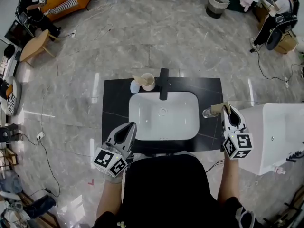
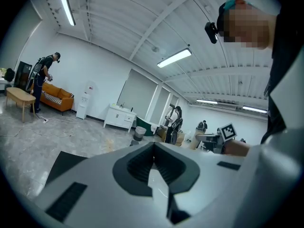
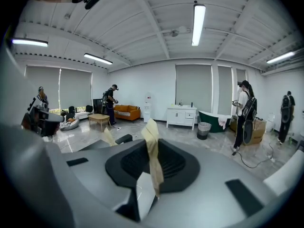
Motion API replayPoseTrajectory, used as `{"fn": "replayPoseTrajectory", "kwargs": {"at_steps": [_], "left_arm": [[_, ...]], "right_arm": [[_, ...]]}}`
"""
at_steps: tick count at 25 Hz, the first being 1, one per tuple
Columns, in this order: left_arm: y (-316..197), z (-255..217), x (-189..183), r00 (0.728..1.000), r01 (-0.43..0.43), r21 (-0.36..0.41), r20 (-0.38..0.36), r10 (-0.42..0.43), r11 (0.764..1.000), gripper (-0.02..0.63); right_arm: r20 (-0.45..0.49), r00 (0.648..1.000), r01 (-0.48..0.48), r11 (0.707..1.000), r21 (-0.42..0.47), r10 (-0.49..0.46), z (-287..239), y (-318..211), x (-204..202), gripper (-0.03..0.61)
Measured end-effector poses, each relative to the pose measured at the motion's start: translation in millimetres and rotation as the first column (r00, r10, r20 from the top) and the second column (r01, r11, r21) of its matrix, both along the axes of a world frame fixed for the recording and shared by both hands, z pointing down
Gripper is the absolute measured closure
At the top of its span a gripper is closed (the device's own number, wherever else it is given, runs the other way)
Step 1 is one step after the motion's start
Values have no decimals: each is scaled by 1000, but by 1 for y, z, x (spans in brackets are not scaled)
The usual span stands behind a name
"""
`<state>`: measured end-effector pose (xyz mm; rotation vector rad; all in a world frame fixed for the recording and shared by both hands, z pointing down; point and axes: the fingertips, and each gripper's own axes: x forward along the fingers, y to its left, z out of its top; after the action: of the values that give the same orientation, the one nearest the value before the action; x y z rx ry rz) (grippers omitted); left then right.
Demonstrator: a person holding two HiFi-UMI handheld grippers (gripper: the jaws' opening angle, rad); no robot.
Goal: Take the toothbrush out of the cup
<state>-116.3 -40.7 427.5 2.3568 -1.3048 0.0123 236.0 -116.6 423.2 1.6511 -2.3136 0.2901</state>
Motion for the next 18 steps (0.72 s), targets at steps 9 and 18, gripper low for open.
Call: {"fn": "replayPoseTrajectory", "kwargs": {"at_steps": [9,18], "left_arm": [[-14,16,-17,1000,-8,1,-26,8,1000,592],[-29,38,-28,998,-51,-35,-29,50,998,591]], "right_arm": [[71,995,69,998,5,-69,-15,13,-48,511],[94,993,77,996,-54,-72,15,41,-92,511]]}}
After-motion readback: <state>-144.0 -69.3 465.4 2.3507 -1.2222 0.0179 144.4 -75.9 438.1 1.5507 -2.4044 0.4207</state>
